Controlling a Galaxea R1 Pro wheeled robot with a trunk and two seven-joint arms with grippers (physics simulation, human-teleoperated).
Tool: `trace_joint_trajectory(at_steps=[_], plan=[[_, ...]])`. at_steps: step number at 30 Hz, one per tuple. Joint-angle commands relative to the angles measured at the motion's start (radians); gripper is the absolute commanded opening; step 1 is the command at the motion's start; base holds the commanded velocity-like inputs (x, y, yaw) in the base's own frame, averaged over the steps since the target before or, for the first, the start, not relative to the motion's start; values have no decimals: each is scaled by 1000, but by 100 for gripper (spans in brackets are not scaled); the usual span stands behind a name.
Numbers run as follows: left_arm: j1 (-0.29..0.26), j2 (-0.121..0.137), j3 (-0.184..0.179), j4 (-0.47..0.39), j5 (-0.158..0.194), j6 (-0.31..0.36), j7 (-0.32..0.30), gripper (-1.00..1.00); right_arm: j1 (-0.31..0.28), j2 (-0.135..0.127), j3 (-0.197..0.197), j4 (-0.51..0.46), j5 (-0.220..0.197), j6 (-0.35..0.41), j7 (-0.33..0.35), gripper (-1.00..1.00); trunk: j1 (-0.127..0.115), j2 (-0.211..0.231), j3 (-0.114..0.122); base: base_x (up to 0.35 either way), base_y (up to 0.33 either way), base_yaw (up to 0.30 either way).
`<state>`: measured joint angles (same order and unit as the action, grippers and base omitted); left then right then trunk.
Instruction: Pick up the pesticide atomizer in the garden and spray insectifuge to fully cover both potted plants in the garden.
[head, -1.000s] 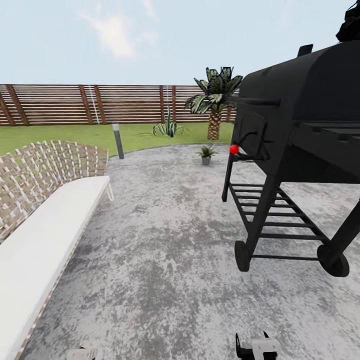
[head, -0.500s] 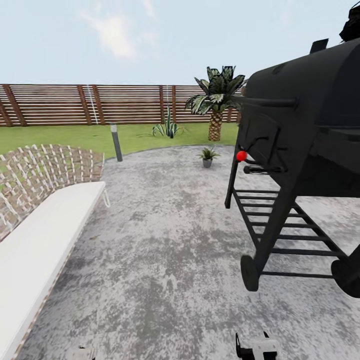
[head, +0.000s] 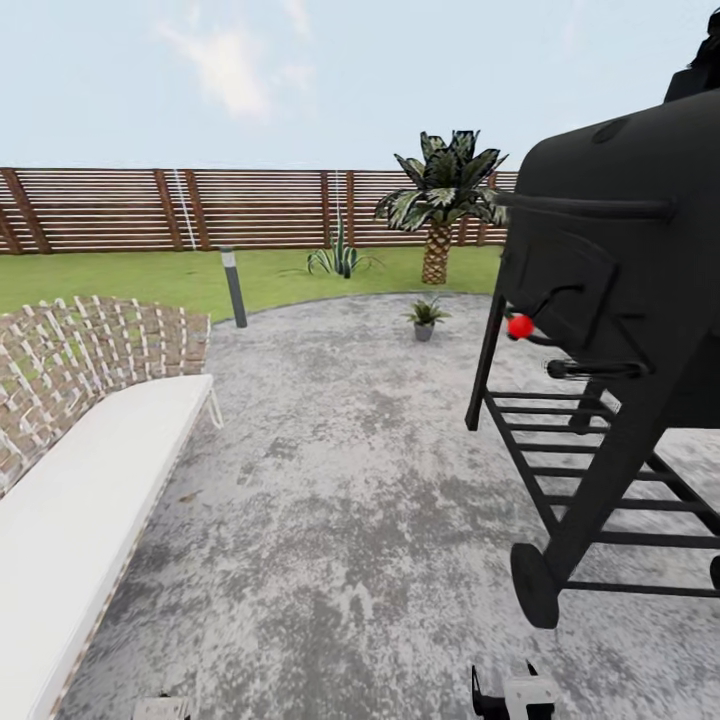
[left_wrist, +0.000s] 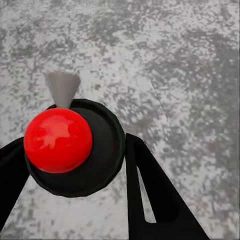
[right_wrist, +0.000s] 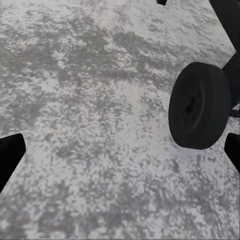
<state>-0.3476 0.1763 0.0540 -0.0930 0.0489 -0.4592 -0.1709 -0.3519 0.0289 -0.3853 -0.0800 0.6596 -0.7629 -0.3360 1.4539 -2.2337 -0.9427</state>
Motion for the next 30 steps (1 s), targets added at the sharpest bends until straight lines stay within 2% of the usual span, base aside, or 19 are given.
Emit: trace_joint_trajectory(at_steps=[1,10,20,30], plan=[[-1,0,6,1,5,-1,-10,-100,-1,0,-4,0,11,-1,-8,100,0,0,-1,334,83,0],[-1,1,6,1,5,-1,-10,-100,-1,0,-4,1,11,-1,-8,100,0,0,-1,336,81,0],[-1,1,6,1,5,-1,-10,-100,-1,0,-4,1,11,-1,-8,100,0,0,-1,305,182,0],[-1,1,6,1,5,-2,-10,-100,-1,0,-4,1,11,-1,-8,100,0,0,-1,302,2,0]])
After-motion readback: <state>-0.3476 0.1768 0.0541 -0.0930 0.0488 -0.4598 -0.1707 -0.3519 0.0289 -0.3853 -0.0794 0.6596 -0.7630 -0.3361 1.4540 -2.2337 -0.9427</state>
